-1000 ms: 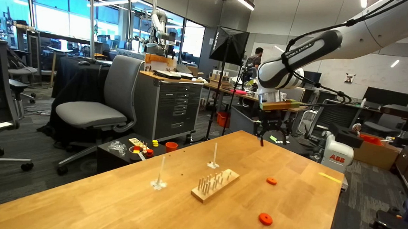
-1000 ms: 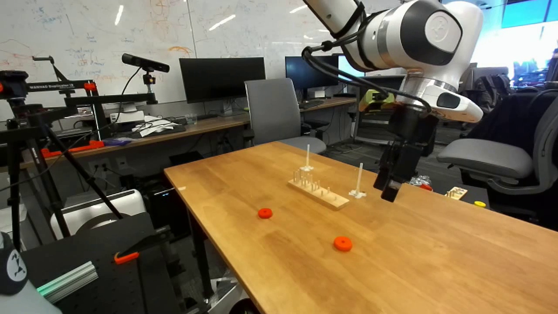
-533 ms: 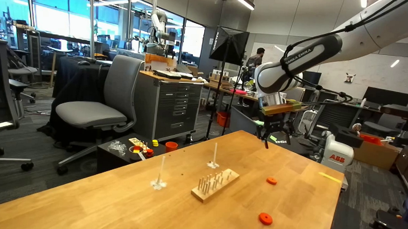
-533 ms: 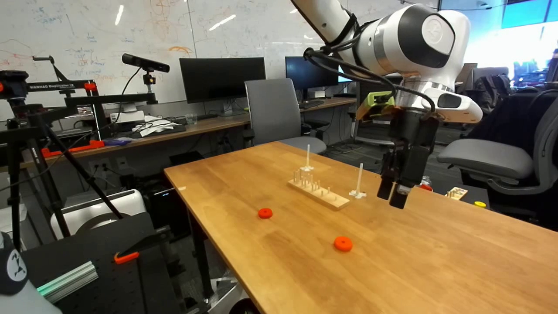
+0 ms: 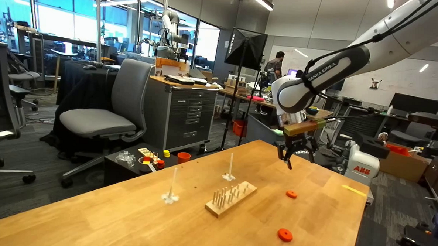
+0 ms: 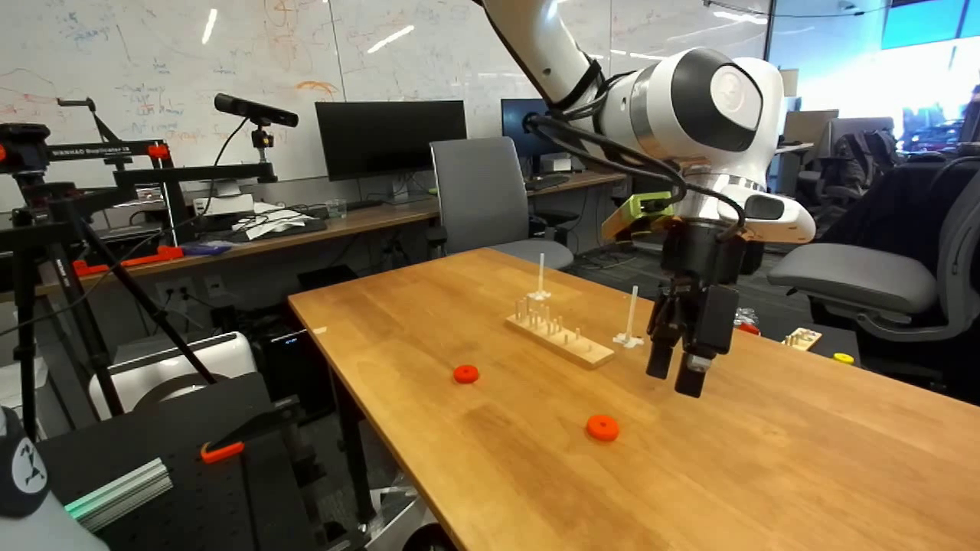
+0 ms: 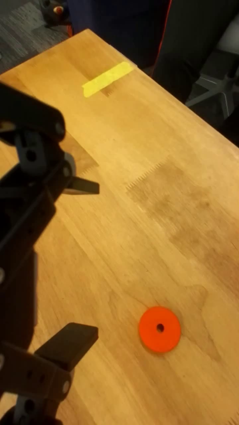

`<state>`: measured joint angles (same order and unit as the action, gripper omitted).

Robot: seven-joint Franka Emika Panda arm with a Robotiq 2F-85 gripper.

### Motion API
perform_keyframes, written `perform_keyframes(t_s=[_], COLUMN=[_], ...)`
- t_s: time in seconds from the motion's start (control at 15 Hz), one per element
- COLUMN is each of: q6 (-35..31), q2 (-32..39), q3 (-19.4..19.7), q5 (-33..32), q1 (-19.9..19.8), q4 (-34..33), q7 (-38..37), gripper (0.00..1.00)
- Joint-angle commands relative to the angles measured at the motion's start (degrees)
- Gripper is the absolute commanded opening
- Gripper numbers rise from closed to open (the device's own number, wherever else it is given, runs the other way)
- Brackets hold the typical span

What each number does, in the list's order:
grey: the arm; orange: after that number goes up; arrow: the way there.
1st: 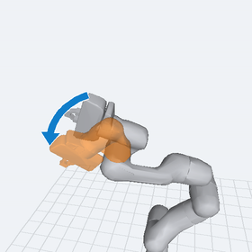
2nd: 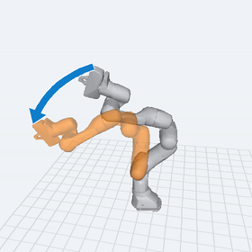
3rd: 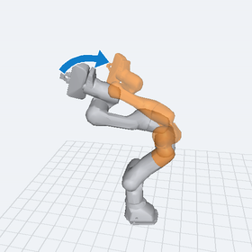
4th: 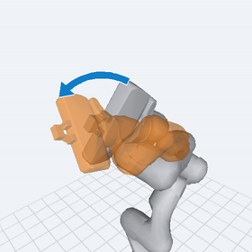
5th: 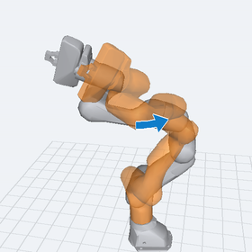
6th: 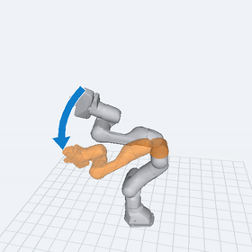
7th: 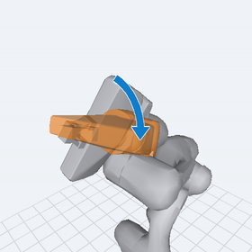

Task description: Put the right orange object on the wooden board

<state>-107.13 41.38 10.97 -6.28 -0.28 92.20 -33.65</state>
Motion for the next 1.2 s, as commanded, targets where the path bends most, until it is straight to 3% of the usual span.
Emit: perform_keyframes(t_s=[0.0, 0.07, 0.33, 0.67, 0.87, 0.93, 1.13], q6=[0.11, 0.11, -10.0, -23.37, -26.56, -23.95, -24.19], q2=[-0.04, -0.21, -2.65, -2.06, -1.53, -0.1, 0.32], q3=[0.13, 0.13, -1.43, -4.56, -5.43, -3.65, -3.58], q5=[0.45, 0.59, 3.83, 12.91, 15.25, 13.71, 13.82], q1=[-0.13, -0.29, -1.59, -4.59, -5.54, -3.8, -3.87], q4=[-0.16, -0.16, 4.88, 9.45, 11.41, 8.74, 9.0], q7=[0.08, 0.07, 2.33, 9.8, 14.47, 11.3, 11.62], gripper=[1.0, 1.0, 1.0, 1.0, 1.0, 1.0, 1.0])
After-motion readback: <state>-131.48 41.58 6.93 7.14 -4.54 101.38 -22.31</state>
